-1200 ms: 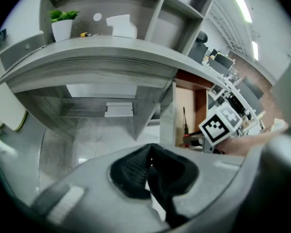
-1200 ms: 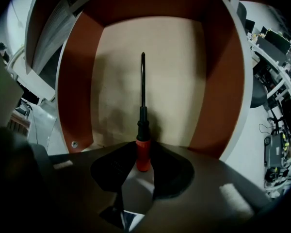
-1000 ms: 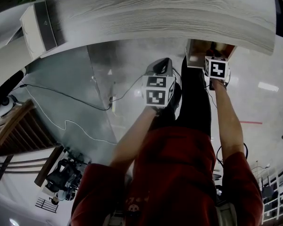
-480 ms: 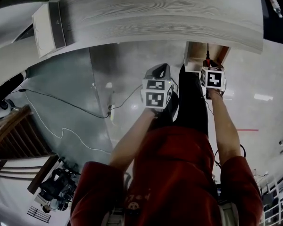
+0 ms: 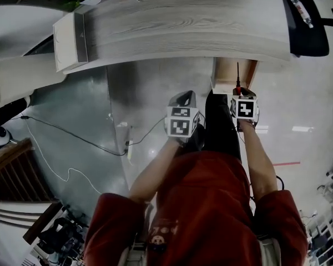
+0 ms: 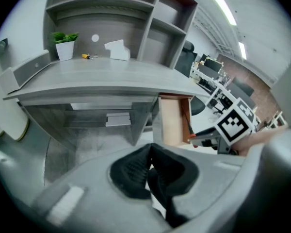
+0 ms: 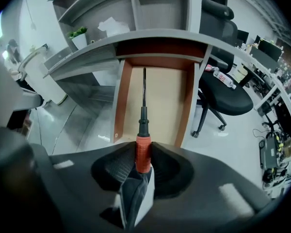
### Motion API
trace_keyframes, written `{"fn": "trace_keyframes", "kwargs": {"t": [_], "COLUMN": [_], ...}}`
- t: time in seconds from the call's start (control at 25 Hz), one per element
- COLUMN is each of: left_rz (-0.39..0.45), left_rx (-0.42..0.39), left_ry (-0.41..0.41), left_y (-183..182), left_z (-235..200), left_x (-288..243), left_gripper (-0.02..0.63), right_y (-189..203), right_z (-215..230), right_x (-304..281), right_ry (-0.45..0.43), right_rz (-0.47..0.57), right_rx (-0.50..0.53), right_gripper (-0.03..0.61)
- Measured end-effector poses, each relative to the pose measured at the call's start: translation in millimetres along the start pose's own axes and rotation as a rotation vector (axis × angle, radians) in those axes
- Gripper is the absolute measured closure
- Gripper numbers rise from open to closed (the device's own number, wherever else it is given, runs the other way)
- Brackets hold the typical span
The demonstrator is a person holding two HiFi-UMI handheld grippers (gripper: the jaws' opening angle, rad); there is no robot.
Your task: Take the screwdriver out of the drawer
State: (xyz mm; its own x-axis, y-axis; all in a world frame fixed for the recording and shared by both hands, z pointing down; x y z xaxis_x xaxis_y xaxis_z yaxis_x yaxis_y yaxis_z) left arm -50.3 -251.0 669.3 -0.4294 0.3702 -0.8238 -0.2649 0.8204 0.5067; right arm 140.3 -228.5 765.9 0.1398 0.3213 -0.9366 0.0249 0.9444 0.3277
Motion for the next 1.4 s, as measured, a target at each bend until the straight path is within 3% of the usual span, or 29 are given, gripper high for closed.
{"fn": "trace_keyframes", "kwargs": {"t": [0.76,1.0,1.4], "left_rz": [0.111,0.164,0.222], "left_rx": [0.006,-0.032,-0.079], "left_ry": [-0.005,-0.020,-0.055], "left_y": [28.2,31.2,45.8], "left_z": [8.6,13.8,19.9], "left_x": [100.8,135.3,175.7], "left_gripper": [0.615,0.615,0.615], "right_y": [22.5,28.3,46.8], "right_z": [-62.5,-72.6,-92.5], "right_x": [149.6,187.4,225.6], "right_ry": [-0.045,-0.048,-0.057], "right_rz": [0.208,0.275,0.338], "right_rx": [-0.036,-0.083,-0.074], "right_gripper": [0.482,0.480,0.480]}}
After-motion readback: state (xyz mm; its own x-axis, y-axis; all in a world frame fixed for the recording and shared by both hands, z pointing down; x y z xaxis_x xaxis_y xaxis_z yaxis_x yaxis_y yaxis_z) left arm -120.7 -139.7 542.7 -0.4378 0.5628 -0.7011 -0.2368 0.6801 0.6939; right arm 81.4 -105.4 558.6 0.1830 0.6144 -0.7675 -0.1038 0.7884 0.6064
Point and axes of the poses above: the fingertips, and each gripper's own axes: x backward along the fingers, z to its right, y out of its underside, the point moved 1 cm from there along x, backward along the fingers, and after that the axes turned 2 degrees about -z, right-handed, at the moved point
